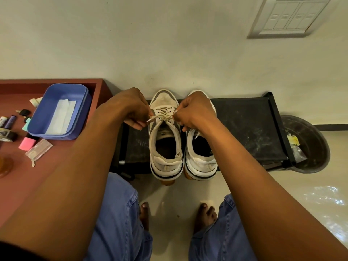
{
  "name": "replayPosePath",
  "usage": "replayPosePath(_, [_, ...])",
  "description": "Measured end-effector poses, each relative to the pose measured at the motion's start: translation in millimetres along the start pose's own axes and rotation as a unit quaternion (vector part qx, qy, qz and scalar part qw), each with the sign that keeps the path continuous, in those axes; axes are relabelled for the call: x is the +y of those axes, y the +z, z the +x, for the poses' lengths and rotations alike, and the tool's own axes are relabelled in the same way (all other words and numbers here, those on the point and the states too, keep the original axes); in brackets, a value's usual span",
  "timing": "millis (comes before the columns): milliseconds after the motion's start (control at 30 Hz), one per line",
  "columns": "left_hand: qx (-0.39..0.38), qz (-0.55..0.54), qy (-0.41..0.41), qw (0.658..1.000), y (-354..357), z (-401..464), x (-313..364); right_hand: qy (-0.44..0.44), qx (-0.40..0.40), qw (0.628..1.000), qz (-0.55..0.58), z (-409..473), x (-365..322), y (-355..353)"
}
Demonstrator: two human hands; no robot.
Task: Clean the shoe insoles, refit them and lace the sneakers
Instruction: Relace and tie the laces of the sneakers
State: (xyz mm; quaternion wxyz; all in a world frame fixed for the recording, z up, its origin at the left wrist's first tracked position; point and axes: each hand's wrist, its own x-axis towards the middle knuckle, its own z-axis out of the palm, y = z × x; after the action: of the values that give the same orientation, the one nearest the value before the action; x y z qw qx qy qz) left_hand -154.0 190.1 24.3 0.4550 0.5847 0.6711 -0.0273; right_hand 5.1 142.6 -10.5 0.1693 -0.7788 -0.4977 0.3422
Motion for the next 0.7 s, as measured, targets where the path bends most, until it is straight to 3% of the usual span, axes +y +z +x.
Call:
replayPosePath(400, [-0.049,0.03,-0.063,0.996,-2.7,3.7,-3.9,0.021,0.024,0.998,-0.046,-1.2,2.2,1.8])
replayPosePath(700, [-0.058,0.048,-0.055,0.996,-0.6,1.0,-3.2,0.002,0.037,0.998,-0.051,-3.3,6.3,1.5])
